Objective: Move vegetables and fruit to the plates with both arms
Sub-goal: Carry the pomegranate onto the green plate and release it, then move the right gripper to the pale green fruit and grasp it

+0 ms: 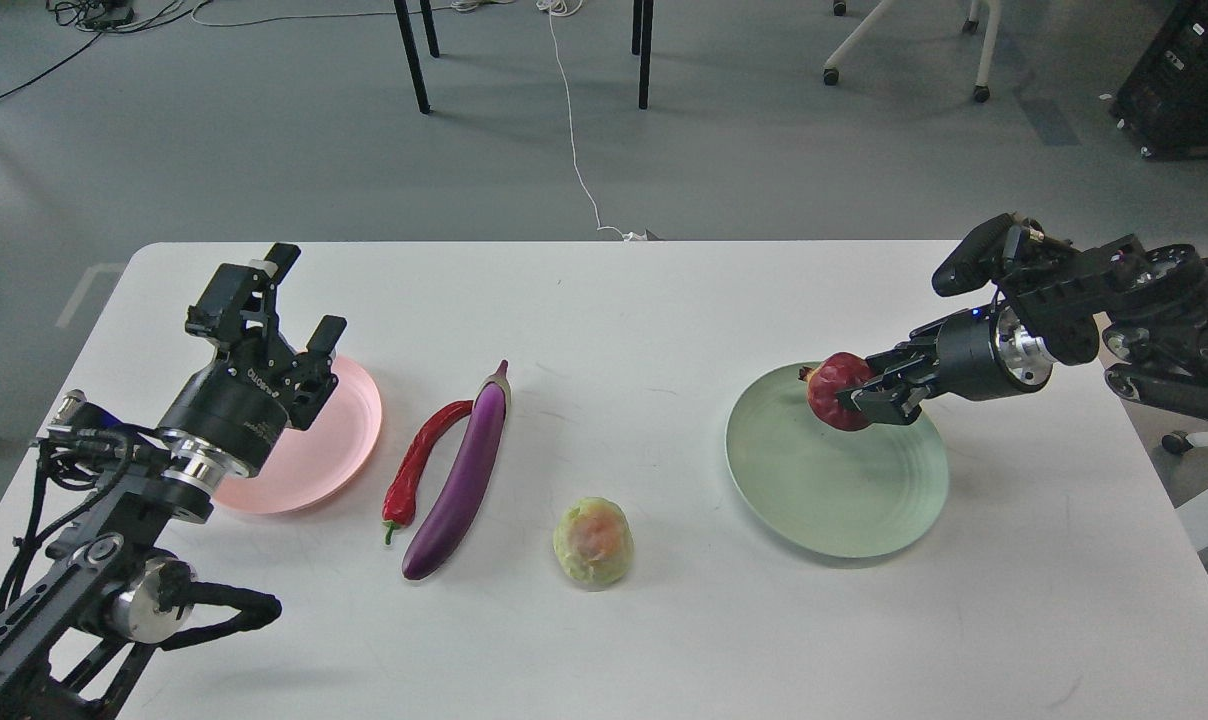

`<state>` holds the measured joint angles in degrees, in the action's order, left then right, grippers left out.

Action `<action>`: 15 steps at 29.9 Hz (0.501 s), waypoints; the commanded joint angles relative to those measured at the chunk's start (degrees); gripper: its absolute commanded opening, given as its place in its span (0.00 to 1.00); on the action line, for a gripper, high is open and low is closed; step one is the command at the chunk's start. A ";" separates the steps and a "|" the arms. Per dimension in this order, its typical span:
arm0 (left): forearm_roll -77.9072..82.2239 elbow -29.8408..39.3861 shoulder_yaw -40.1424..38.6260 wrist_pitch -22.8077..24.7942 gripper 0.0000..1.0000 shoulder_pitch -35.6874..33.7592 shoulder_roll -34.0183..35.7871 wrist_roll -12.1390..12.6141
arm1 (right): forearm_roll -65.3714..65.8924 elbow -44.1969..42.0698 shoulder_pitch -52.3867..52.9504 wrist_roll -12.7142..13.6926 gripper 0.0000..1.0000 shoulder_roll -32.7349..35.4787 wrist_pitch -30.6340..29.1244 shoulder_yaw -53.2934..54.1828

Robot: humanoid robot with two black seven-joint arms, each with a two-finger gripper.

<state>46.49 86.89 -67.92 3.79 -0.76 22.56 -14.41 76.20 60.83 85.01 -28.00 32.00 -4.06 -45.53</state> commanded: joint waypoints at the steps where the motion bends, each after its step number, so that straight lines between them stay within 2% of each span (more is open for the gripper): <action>1: 0.00 0.04 -0.02 -0.01 0.98 0.06 0.03 0.08 | 0.00 -0.36 -1.07 0.00 0.67 -0.36 0.28 0.17; 3: 0.00 0.04 -0.02 -0.01 0.98 -0.03 0.03 0.00 | 0.00 -0.62 -1.16 0.00 0.89 -0.53 0.54 0.35; 4: 0.00 0.04 -0.02 -0.01 0.98 -0.03 0.03 0.08 | 0.00 -0.53 -1.07 0.00 0.94 -0.62 0.54 0.35; 9: 0.00 0.04 -0.11 -0.01 0.98 0.05 0.11 0.00 | -0.18 2.18 1.64 0.00 0.95 -0.53 0.54 1.23; 15: 0.00 0.04 -0.02 -0.01 0.98 0.06 0.11 0.00 | -7.01 16.49 8.76 0.00 0.95 -0.97 -0.07 4.13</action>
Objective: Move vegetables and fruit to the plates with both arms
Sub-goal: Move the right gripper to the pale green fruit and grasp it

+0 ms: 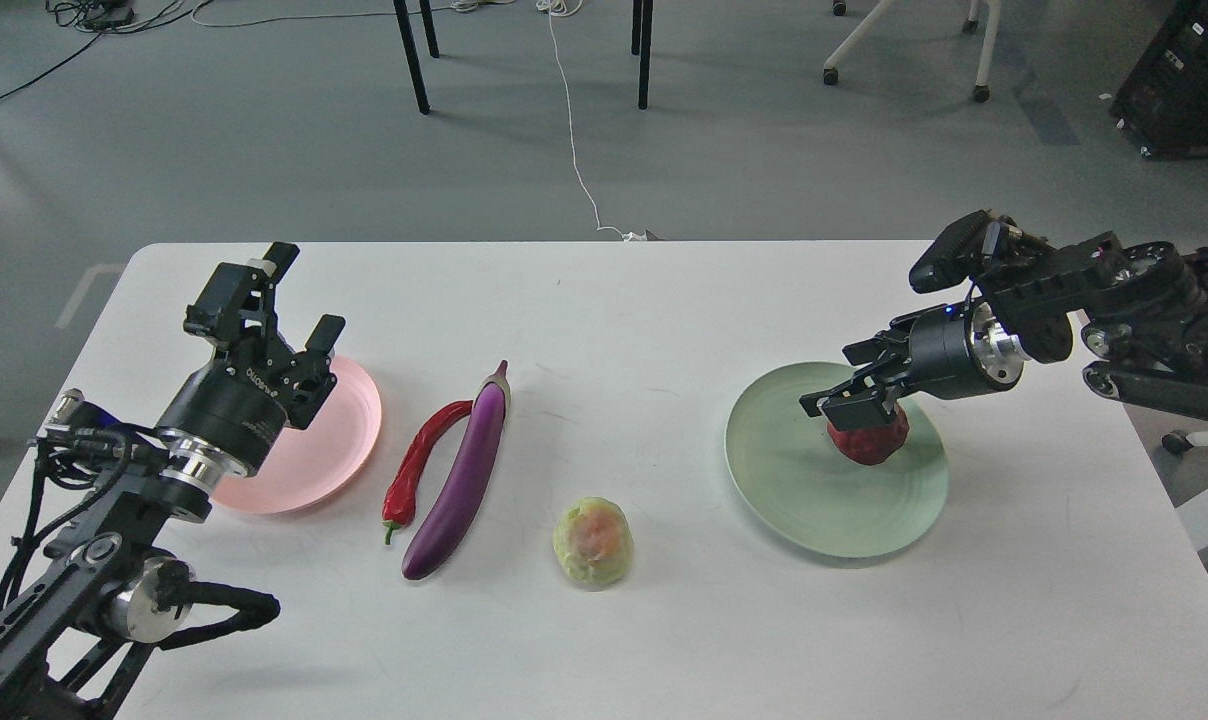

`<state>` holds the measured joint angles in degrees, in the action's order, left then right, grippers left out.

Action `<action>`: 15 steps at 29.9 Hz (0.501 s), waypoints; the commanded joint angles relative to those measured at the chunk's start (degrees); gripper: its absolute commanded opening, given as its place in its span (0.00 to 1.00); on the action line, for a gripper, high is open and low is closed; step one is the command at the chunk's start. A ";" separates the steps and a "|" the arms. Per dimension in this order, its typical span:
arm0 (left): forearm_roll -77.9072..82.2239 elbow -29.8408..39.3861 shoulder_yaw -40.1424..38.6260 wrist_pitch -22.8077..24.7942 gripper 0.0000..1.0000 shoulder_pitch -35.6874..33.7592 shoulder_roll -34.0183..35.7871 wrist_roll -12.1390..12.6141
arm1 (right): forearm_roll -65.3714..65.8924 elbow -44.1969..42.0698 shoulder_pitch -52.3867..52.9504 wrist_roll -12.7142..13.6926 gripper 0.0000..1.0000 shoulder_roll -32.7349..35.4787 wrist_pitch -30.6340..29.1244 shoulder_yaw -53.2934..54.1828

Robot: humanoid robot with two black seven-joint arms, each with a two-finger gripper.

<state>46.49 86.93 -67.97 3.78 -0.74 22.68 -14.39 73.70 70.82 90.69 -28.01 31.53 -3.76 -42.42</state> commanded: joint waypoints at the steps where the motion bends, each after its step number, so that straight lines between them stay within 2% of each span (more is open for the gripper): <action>1: 0.00 0.08 0.03 -0.01 0.98 0.03 0.00 0.06 | -6.61 8.18 4.04 0.01 0.95 -1.12 -0.37 1.02; 6: 0.00 0.34 -0.05 -0.01 0.98 0.21 0.17 -0.03 | -11.03 11.10 5.02 0.01 0.95 -8.05 -0.37 0.67; 15: 0.09 0.87 -0.32 -0.09 0.98 0.65 0.44 -0.03 | -11.29 2.23 -0.16 0.01 0.95 -22.29 0.94 -0.65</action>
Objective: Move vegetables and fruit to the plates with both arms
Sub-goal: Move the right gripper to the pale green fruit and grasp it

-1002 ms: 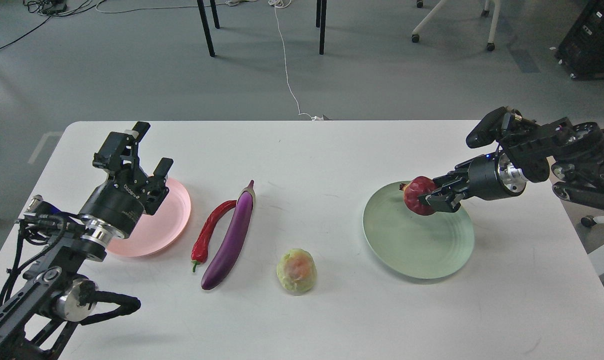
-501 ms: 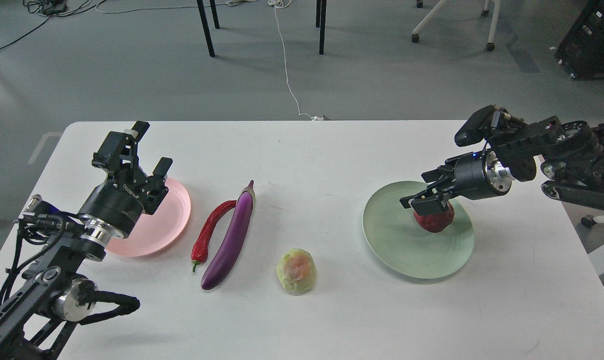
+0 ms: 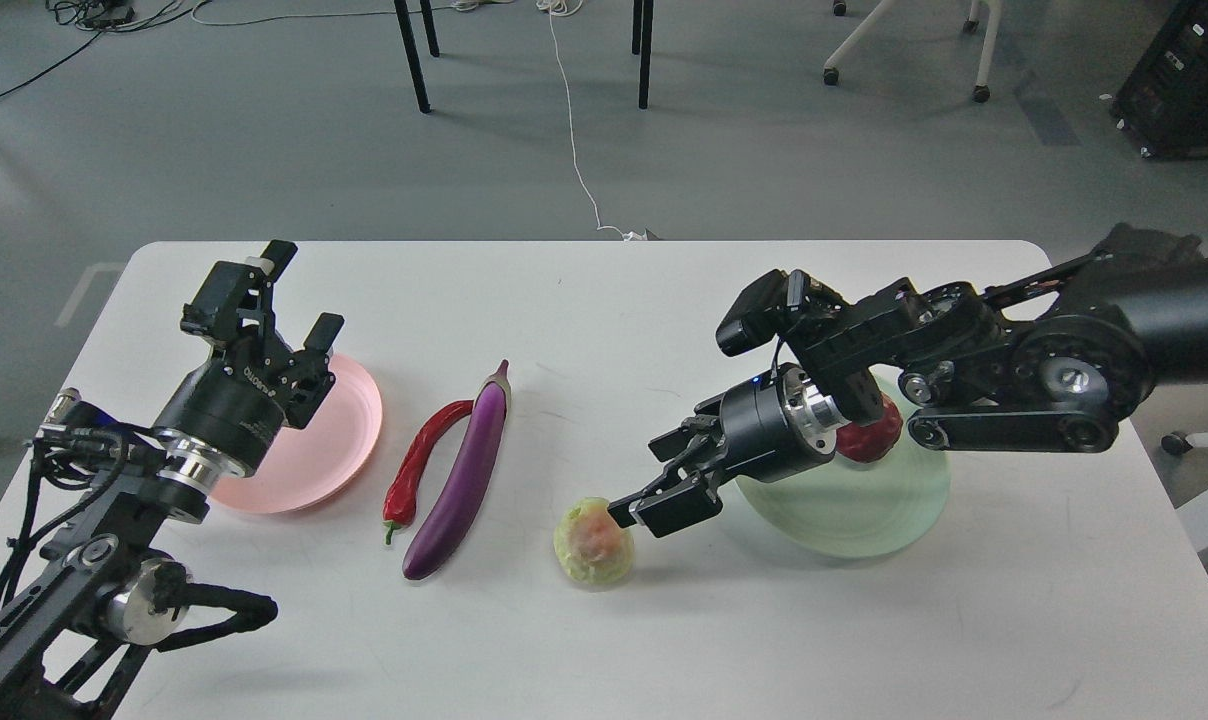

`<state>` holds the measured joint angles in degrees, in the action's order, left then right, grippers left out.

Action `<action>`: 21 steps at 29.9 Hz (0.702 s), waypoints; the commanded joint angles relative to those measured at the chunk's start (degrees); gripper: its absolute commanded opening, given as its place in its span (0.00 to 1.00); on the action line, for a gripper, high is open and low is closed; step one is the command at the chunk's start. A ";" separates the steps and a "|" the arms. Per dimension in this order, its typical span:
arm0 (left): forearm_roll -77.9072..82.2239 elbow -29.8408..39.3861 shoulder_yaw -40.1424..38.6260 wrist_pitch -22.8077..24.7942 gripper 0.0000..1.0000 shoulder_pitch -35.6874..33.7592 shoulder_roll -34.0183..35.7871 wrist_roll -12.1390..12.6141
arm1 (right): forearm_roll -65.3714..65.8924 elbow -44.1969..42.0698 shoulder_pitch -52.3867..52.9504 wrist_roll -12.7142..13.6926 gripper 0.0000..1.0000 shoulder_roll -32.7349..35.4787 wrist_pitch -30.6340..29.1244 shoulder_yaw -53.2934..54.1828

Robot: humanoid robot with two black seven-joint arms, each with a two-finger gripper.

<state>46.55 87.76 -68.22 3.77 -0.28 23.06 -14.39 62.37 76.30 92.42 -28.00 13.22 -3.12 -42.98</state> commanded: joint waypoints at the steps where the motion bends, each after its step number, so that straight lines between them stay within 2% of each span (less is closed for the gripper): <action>1: 0.03 0.04 -0.07 -0.08 0.98 0.45 0.05 -0.03 | 0.03 -4.48 -2.68 0.00 0.95 -5.39 0.83 -0.26; 7: 0.03 0.13 -0.51 -0.08 0.98 0.80 0.14 -0.03 | 0.03 -9.23 -5.58 0.00 0.95 -10.58 2.42 -2.19; 16: 0.03 0.04 -0.78 0.01 0.98 0.80 0.14 -0.03 | 0.03 -11.79 -6.46 0.00 0.91 -12.17 2.33 -4.13; 18: 0.03 0.13 -0.78 0.01 0.98 0.80 0.14 -0.03 | 0.03 -12.14 -6.55 0.00 0.86 -12.60 2.24 -4.21; 21: 0.03 0.13 -0.78 0.01 0.98 0.80 0.14 -0.03 | 0.03 -12.58 -6.73 0.00 0.64 -13.05 2.15 -4.21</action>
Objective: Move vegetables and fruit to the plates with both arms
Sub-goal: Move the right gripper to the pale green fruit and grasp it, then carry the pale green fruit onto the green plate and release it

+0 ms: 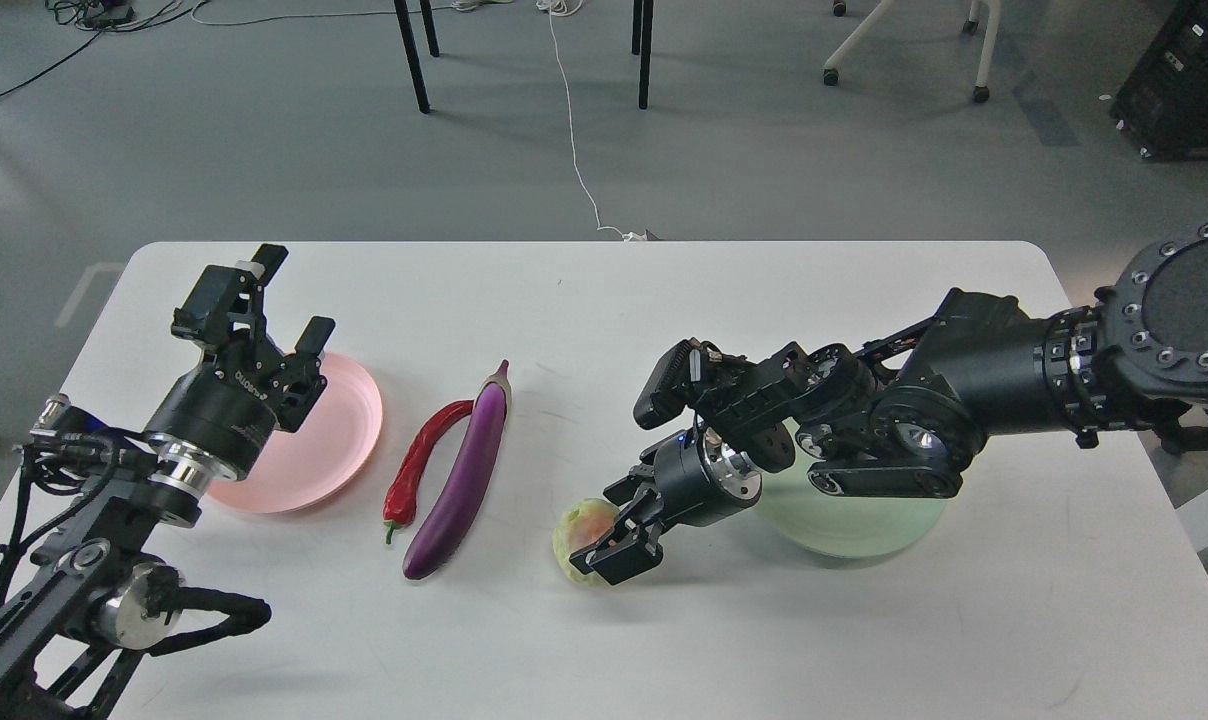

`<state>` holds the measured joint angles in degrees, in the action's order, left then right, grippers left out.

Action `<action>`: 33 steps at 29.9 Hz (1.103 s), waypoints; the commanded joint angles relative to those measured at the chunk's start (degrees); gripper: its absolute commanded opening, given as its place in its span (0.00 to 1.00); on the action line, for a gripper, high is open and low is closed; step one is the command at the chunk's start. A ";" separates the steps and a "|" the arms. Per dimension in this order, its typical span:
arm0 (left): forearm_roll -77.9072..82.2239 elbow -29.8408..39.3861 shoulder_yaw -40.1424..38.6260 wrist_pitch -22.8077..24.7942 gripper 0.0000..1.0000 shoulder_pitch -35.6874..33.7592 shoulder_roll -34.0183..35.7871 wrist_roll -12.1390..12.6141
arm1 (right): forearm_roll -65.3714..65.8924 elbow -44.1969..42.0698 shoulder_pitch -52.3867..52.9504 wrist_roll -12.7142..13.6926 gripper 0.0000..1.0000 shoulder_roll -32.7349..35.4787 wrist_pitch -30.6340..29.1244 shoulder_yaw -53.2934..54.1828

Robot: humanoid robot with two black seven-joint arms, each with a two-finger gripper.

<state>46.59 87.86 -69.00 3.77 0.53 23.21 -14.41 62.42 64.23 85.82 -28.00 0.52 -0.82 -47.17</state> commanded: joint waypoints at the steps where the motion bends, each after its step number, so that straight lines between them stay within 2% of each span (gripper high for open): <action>1: 0.00 -0.06 0.00 -0.08 0.98 0.00 0.00 0.00 | -0.02 -0.77 -0.13 0.00 0.59 -0.52 -0.15 -0.03; 3: 0.00 0.03 0.00 0.01 0.98 0.00 0.00 0.00 | -0.02 -0.86 -0.13 0.00 0.57 -0.52 -0.06 -0.03; 6: 0.00 0.03 0.00 0.01 0.98 0.00 0.00 0.00 | -0.02 -1.03 -0.13 0.00 0.47 -0.52 -0.15 -0.03; 16: 0.00 -0.06 0.00 0.01 0.98 0.00 -0.09 0.08 | -0.20 -0.77 2.23 0.00 0.44 0.87 -0.15 0.50; 21: 0.00 -0.06 0.00 0.01 0.98 -0.09 -0.09 0.00 | -0.37 2.91 7.69 0.00 0.44 7.55 -0.41 1.38; 26: 0.00 -0.06 0.18 0.01 0.98 -0.18 -0.18 0.08 | 1.47 9.24 11.21 0.00 0.45 17.83 -0.67 1.29; 33: 0.00 -0.06 0.70 0.01 0.98 -0.79 -0.35 0.09 | 12.45 12.77 10.60 0.00 0.45 31.89 -0.94 -1.16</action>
<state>46.53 87.80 -68.59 3.79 -0.05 22.96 -14.38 71.41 76.36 97.28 -28.00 27.80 -1.74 -46.99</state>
